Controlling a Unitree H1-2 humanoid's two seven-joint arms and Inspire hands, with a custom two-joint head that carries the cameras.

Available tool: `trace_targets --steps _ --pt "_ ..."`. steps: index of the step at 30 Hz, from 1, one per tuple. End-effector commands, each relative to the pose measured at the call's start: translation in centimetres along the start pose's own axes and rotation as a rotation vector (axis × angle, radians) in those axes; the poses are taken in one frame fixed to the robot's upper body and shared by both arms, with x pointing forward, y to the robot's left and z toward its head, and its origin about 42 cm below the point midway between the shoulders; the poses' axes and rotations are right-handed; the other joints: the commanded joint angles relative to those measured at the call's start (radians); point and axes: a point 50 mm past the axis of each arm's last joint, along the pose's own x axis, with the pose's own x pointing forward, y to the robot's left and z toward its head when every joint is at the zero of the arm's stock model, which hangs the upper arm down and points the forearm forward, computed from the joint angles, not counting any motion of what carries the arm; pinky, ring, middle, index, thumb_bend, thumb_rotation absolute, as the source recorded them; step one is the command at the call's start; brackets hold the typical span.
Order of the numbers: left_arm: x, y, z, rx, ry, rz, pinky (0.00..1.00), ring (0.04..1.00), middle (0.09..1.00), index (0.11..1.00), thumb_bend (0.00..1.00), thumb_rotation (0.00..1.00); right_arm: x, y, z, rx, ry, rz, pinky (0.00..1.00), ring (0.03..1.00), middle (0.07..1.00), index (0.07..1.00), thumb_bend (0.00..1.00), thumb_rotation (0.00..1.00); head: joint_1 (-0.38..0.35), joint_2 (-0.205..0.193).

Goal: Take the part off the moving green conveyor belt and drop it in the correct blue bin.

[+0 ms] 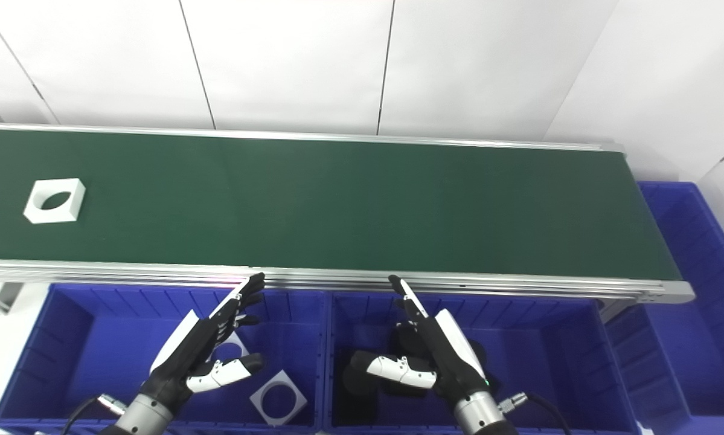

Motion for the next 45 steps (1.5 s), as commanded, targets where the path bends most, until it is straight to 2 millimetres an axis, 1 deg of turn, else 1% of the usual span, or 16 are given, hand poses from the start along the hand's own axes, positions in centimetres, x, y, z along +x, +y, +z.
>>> trace_targets --steps 1,6,13,19,25,26,27,30,31,32,33,34,35,36,39,45 --pt "0.3 0.4 0.7 0.017 -0.064 0.025 0.84 0.939 0.97 0.963 0.72 0.76 0.1 -0.2 0.8 -0.007 -0.068 -0.022 0.8 0.946 0.984 1.0 0.9 0.73 0.001 0.0" --pt "0.4 0.4 0.6 -0.004 -0.066 0.026 0.85 0.937 0.97 0.961 0.73 0.86 0.1 -0.2 0.8 0.008 -0.071 -0.023 0.82 0.951 0.986 1.0 0.9 0.79 0.003 -0.001" --pt "0.3 0.3 0.6 -0.012 -0.072 0.028 0.85 0.928 0.967 0.959 0.73 0.96 0.1 -0.2 0.8 -0.007 -0.075 -0.024 0.83 0.945 0.982 1.0 0.92 0.89 0.002 -0.001" --pt "0.3 0.3 0.5 -0.012 -0.068 0.038 0.85 0.922 0.961 0.949 0.74 1.0 0.1 -0.2 0.8 -0.033 -0.083 -0.026 0.83 0.934 0.973 1.0 0.93 0.97 0.005 -0.002" --pt "0.4 0.2 0.3 -0.012 -0.078 0.041 0.85 0.92 0.956 0.945 0.73 1.0 -0.1 0.0 0.8 0.033 -0.056 -0.013 0.93 0.965 0.98 1.0 0.93 1.0 0.018 -0.009" --pt "0.5 0.1 0.3 -0.013 -0.078 0.041 0.85 0.92 0.956 0.945 0.73 1.0 -0.2 0.0 0.6 0.051 -0.058 -0.011 0.93 0.967 0.982 1.0 0.93 1.0 0.048 -0.019" --pt "0.5 0.0 0.2 -0.014 -0.077 0.041 0.85 0.92 0.956 0.945 0.73 1.0 -0.2 0.0 0.5 0.061 -0.059 -0.011 0.95 0.972 0.984 1.0 0.9 1.0 0.048 -0.019" --pt "0.5 -0.4 0.1 -0.023 -0.074 0.036 0.85 0.922 0.956 0.943 0.73 1.0 -0.5 -0.1 0.2 0.058 -0.051 -0.016 0.95 0.976 0.985 1.0 0.86 1.0 0.136 -0.055" --pt "0.5 -0.5 0.1 -0.026 -0.072 0.036 0.85 0.922 0.955 0.94 0.72 1.0 -0.5 -0.1 0.1 0.055 -0.051 -0.017 0.95 0.974 0.984 1.0 0.85 1.0 0.136 -0.055" --pt "0.5 -0.8 0.1 -0.028 -0.071 0.036 0.85 0.918 0.952 0.935 0.73 0.99 -0.6 -0.2 0.0 0.057 -0.056 -0.016 0.95 0.973 0.986 1.0 0.83 1.0 0.187 -0.08" --pt "0.5 -0.9 0.0 -0.029 -0.07 0.037 0.85 0.917 0.952 0.935 0.73 0.98 -0.7 -0.3 -0.1 0.058 -0.06 -0.016 0.95 0.973 0.986 1.0 0.82 1.0 0.187 -0.08" --pt "0.6 -1.1 0.0 -0.037 -0.068 0.036 0.84 0.915 0.951 0.933 0.73 0.98 -0.7 -0.4 -0.2 0.058 -0.064 -0.015 0.95 0.973 0.987 1.0 0.81 1.0 0.225 -0.108" --pt "0.6 -1.3 0.0 -0.043 -0.066 0.035 0.84 0.914 0.951 0.931 0.74 0.95 -0.7 -0.5 -0.3 0.058 -0.067 -0.014 0.95 0.972 0.987 1.0 0.79 1.0 0.23 -0.111" --pt "0.7 -1.4 -0.1 -0.052 -0.068 0.033 0.84 0.914 0.951 0.93 0.74 0.94 -0.7 -0.6 -0.5 0.061 -0.068 -0.014 0.95 0.971 0.987 1.0 0.79 1.0 0.252 -0.13" --pt "1.0 -1.7 -0.4 -0.069 -0.073 0.031 0.84 0.908 0.941 0.917 0.74 0.87 -0.6 -0.7 -0.9 0.075 -0.07 -0.01 0.95 0.974 0.992 1.0 0.76 1.0 0.277 -0.164" --pt "1.4 -1.7 -0.8 -0.082 -0.079 0.041 0.83 0.898 0.926 0.902 0.76 0.82 -0.3 -0.8 -1.2 0.093 -0.063 -0.004 0.98 0.99 1.0 1.0 0.73 1.0 0.279 -0.182"
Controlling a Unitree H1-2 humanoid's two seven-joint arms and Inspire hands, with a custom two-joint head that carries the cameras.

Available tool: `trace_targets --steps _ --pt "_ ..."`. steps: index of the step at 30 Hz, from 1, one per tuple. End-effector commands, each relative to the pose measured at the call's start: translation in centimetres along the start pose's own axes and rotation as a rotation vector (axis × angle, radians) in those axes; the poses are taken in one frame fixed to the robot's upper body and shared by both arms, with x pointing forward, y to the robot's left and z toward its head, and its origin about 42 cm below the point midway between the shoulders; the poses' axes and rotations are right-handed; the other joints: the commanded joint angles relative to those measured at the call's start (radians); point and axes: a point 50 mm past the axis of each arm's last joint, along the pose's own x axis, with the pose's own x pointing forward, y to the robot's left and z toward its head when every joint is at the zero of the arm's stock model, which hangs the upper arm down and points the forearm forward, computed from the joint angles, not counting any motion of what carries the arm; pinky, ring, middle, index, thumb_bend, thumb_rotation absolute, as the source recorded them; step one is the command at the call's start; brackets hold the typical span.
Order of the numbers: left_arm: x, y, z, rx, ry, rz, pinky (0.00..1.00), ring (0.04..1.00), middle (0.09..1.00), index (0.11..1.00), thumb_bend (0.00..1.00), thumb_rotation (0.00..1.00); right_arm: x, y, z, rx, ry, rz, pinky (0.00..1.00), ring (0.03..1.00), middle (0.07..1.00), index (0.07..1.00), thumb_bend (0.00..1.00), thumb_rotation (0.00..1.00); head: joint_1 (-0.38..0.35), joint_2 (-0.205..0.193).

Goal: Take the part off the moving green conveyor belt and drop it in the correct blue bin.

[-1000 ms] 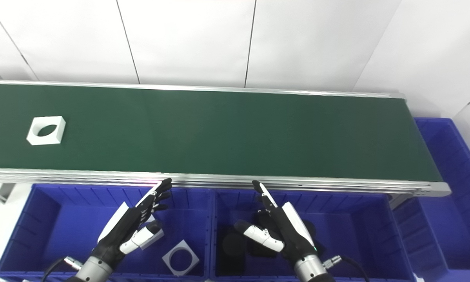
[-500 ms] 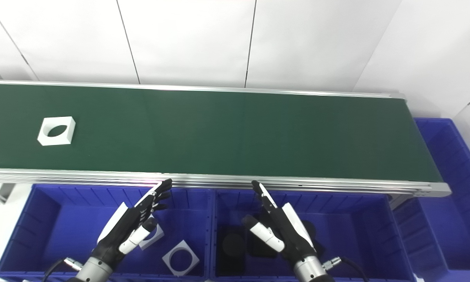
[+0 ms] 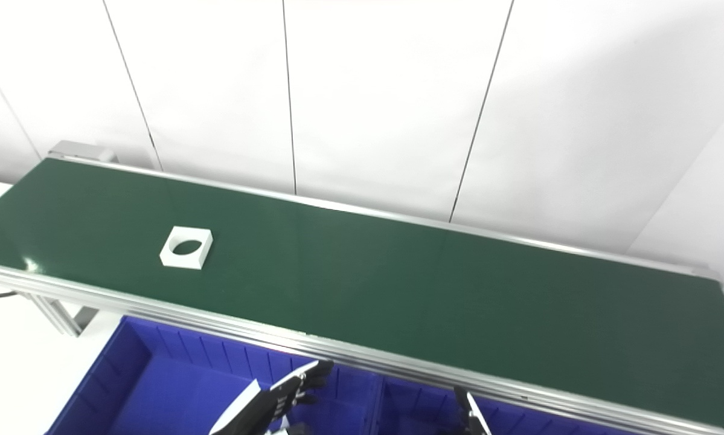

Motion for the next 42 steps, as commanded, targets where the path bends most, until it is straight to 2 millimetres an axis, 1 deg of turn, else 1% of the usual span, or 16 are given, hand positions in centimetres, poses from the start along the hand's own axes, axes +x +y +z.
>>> trace_targets --steps 1,6,9,12,15,18,19,20,22,24,26,27,30,33,38,42 --pt "0.8 0.2 1.0 -0.001 -0.081 0.027 0.83 0.898 0.926 0.901 0.76 0.81 0.3 -0.4 0.9 -0.005 -0.078 -0.012 0.99 0.991 0.999 1.0 0.73 1.0 -0.002 -0.006" --pt "1.4 0.3 0.5 0.009 -0.094 0.041 0.81 0.887 0.917 0.894 0.76 0.81 1.0 -0.5 0.4 0.005 -0.093 -0.014 0.97 0.983 0.994 1.0 0.74 1.0 -0.002 -0.03" --pt "1.7 0.5 0.5 0.002 -0.108 0.053 0.8 0.882 0.917 0.89 0.76 0.8 1.4 -0.5 0.2 0.001 -0.103 -0.016 0.96 0.972 0.985 1.0 0.75 1.0 -0.004 -0.033" --pt "2.1 1.2 0.9 0.024 -0.15 0.075 0.79 0.88 0.913 0.892 0.75 0.81 1.8 -0.6 0.3 0.011 -0.111 -0.013 0.97 0.971 0.982 1.0 0.75 1.0 -0.018 -0.032" --pt "2.4 1.9 2.1 0.029 -0.21 0.108 0.79 0.872 0.901 0.886 0.75 0.82 2.1 -0.6 0.1 0.006 -0.129 -0.017 0.97 0.962 0.973 1.0 0.71 1.0 -0.027 -0.03" --pt "3.2 3.4 3.9 0.057 -0.278 0.108 0.81 0.885 0.912 0.902 0.76 0.83 2.5 -0.7 0.0 0.017 -0.14 -0.018 0.96 0.955 0.969 1.0 0.72 1.0 -0.047 -0.029" --pt "3.5 4.0 4.7 0.069 -0.298 0.107 0.81 0.897 0.922 0.91 0.77 0.83 2.7 -0.6 0.0 0.022 -0.145 -0.017 0.96 0.956 0.968 1.0 0.71 1.0 -0.068 -0.028" --pt "3.7 4.3 5.1 0.075 -0.31 0.106 0.82 0.91 0.932 0.918 0.79 0.83 2.8 -0.6 0.0 0.025 -0.148 -0.017 0.97 0.955 0.966 1.0 0.71 1.0 -0.068 -0.028" --pt "4.6 5.7 7.0 0.122 -0.346 0.117 0.84 0.927 0.949 0.933 0.81 0.83 3.1 -0.6 0.1 0.025 -0.155 -0.013 0.97 0.952 0.962 1.0 0.71 1.0 -0.089 -0.028" --pt "5.6 7.5 9.0 0.216 -0.384 0.137 0.86 0.949 0.978 0.968 0.79 0.87 3.3 -0.5 0.2 0.02 -0.167 -0.005 0.96 0.949 0.958 1.0 0.7 1.0 -0.112 -0.027" --pt "6.0 8.9 10.2 0.284 -0.394 0.144 0.86 0.954 0.984 0.977 0.78 0.88 3.5 -0.4 0.3 0.03 -0.176 -0.003 0.96 0.949 0.958 1.0 0.7 1.0 -0.135 -0.026" --pt "6.2 9.4 10.6 0.303 -0.393 0.144 0.9 0.977 0.994 0.991 0.78 0.87 3.6 -0.4 0.3 0.038 -0.178 -0.003 0.97 0.949 0.955 1.0 0.7 1.0 -0.138 -0.025" --pt "6.8 11.3 12.3 0.39 -0.4 0.164 0.92 0.997 1.0 1.0 0.78 0.86 3.7 -0.4 0.4 0.048 -0.184 0.006 0.96 0.947 0.954 1.0 0.71 0.99 -0.165 -0.018" --pt "7.7 12.6 13.4 0.436 -0.403 0.177 0.93 1.0 1.0 1.0 0.78 0.82 3.8 -0.4 0.4 0.042 -0.188 0.011 0.94 0.94 0.952 0.999 0.71 0.97 -0.179 -0.016" --pt "10.7 15.2 14.0 0.491 -0.366 0.192 0.95 1.0 1.0 0.998 0.83 0.76 4.0 -0.4 0.4 0.039 -0.194 0.02 0.94 0.939 0.944 0.993 0.73 0.93 -0.199 -0.006" --pt "12.6 16.9 14.3 0.564 -0.312 0.199 0.92 0.992 1.0 0.998 0.87 0.7 4.0 -0.5 0.6 0.035 -0.2 0.019 0.93 0.936 0.938 0.986 0.74 0.91 -0.206 0.005"
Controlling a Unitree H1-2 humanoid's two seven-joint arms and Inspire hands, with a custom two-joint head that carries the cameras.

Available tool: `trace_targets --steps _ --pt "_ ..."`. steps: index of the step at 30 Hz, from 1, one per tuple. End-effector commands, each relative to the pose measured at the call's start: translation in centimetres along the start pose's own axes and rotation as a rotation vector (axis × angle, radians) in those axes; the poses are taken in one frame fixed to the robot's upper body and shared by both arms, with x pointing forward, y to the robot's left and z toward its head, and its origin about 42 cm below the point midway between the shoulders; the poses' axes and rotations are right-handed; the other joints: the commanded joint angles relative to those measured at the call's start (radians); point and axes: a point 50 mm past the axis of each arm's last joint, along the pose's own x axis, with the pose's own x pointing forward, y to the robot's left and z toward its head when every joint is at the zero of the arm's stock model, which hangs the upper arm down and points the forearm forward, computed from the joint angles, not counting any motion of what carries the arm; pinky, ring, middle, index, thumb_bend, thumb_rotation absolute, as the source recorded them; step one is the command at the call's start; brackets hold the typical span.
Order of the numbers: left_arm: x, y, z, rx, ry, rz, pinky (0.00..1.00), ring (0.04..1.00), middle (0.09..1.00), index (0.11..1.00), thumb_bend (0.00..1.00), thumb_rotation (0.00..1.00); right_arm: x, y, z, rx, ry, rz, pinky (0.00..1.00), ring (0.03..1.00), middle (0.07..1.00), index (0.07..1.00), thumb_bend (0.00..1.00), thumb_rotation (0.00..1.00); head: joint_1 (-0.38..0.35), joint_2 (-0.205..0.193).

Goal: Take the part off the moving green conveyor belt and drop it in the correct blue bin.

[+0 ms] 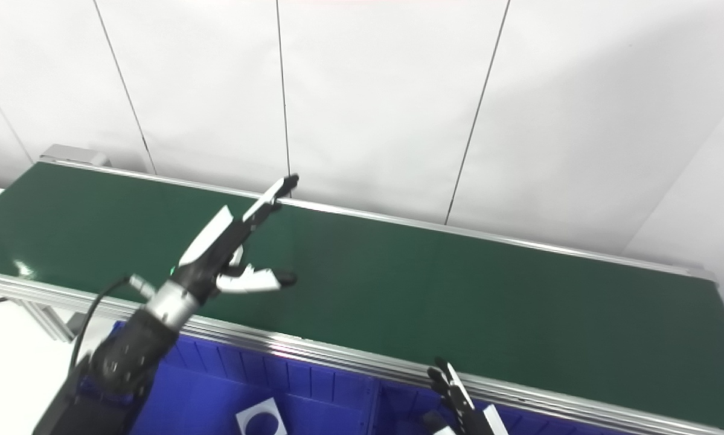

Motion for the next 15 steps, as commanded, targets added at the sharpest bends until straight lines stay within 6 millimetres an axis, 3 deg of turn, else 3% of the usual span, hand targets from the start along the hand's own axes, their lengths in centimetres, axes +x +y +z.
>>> trace_targets --steps 1,10,13,15 --pt "1.9 1.8 0.4 0.071 -0.015 0.014 0.91 0.985 1.0 0.997 0.87 0.68 0.2 -0.3 1.1 -0.013 -0.082 -0.003 0.93 0.937 0.938 0.986 0.74 0.91 0.001 0.001" --pt "5.6 3.1 -2.6 0.197 0.089 -0.033 0.8 0.927 0.977 0.971 0.91 0.47 0.1 -0.1 1.1 0.0 -0.081 0.005 0.95 0.95 0.94 0.992 0.76 0.92 0.01 0.026" --pt "6.2 2.9 -4.1 0.208 0.123 -0.031 0.79 0.92 0.97 0.962 0.93 0.44 0.1 0.0 1.1 -0.002 -0.081 0.006 0.96 0.951 0.94 0.991 0.75 0.92 0.015 0.032" --pt "6.5 2.7 -5.2 0.225 0.146 -0.034 0.83 0.939 0.972 0.964 0.95 0.43 0.0 0.1 1.1 -0.008 -0.081 0.009 0.96 0.953 0.942 0.994 0.73 0.93 0.017 0.037"
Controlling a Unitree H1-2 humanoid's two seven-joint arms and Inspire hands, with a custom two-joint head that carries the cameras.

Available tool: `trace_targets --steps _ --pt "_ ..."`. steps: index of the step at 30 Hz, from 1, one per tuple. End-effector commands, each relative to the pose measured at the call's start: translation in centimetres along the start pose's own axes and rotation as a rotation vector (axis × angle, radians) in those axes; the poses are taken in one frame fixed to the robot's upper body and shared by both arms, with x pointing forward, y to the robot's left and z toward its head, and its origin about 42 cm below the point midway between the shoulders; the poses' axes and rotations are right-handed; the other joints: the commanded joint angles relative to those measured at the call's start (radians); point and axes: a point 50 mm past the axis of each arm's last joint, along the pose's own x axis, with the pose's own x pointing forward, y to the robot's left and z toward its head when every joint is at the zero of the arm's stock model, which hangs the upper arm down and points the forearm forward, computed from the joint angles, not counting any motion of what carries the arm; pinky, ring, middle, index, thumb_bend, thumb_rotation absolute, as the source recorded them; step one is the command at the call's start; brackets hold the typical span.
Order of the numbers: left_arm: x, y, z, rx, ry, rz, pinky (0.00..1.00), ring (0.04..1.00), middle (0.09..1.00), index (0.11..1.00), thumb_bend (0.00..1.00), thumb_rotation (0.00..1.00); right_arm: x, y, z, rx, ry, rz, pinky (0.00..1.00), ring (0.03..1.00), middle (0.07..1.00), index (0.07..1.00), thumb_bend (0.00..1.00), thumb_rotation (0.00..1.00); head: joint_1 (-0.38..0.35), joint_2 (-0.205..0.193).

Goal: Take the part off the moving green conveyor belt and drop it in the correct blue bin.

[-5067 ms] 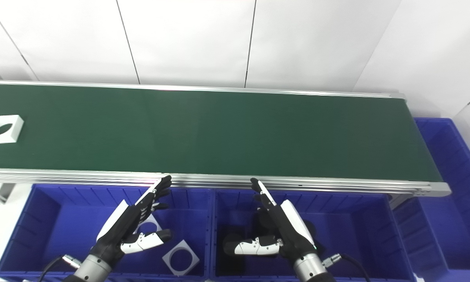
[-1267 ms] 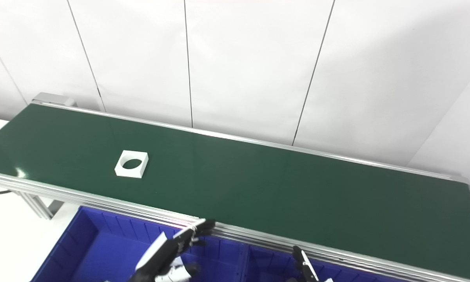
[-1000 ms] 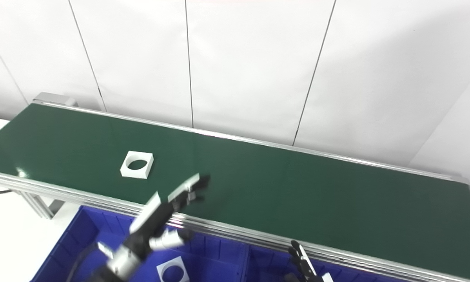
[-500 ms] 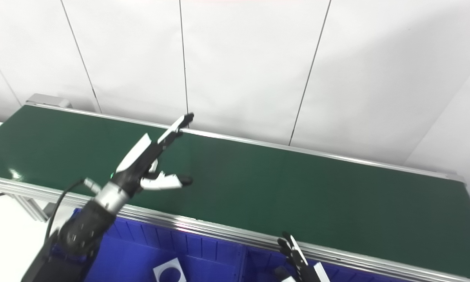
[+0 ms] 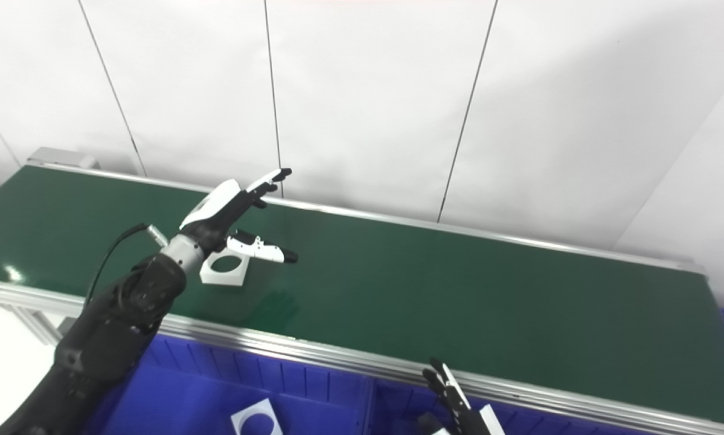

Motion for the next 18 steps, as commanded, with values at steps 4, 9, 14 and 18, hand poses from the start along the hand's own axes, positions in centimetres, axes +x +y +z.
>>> trace_targets --steps 4,9,14,18 --pt "2.1 1.4 -0.2 0.111 -0.018 0.033 0.98 0.979 0.99 0.977 0.94 0.4 0.2 0.0 1.1 -0.017 -0.097 0.001 0.96 0.951 0.94 1.0 0.71 0.93 0.004 0.008" --pt "2.8 1.3 -1.1 0.202 0.018 0.004 1.0 0.988 0.992 0.972 0.95 0.34 0.2 0.3 1.1 -0.01 -0.126 -0.009 0.94 0.937 0.931 0.996 0.72 0.94 0.003 0.01" --pt "3.3 1.5 -2.2 0.297 0.064 -0.065 1.0 1.0 0.999 0.985 0.96 0.29 0.1 0.5 1.0 -0.002 -0.144 -0.024 0.94 0.939 0.93 0.991 0.75 0.95 0.006 0.011" --pt "3.3 1.1 -2.7 0.359 0.119 -0.124 1.0 1.0 1.0 0.999 0.99 0.25 0.0 0.5 0.9 -0.002 -0.154 -0.028 0.94 0.936 0.928 0.992 0.76 0.95 0.005 0.01"
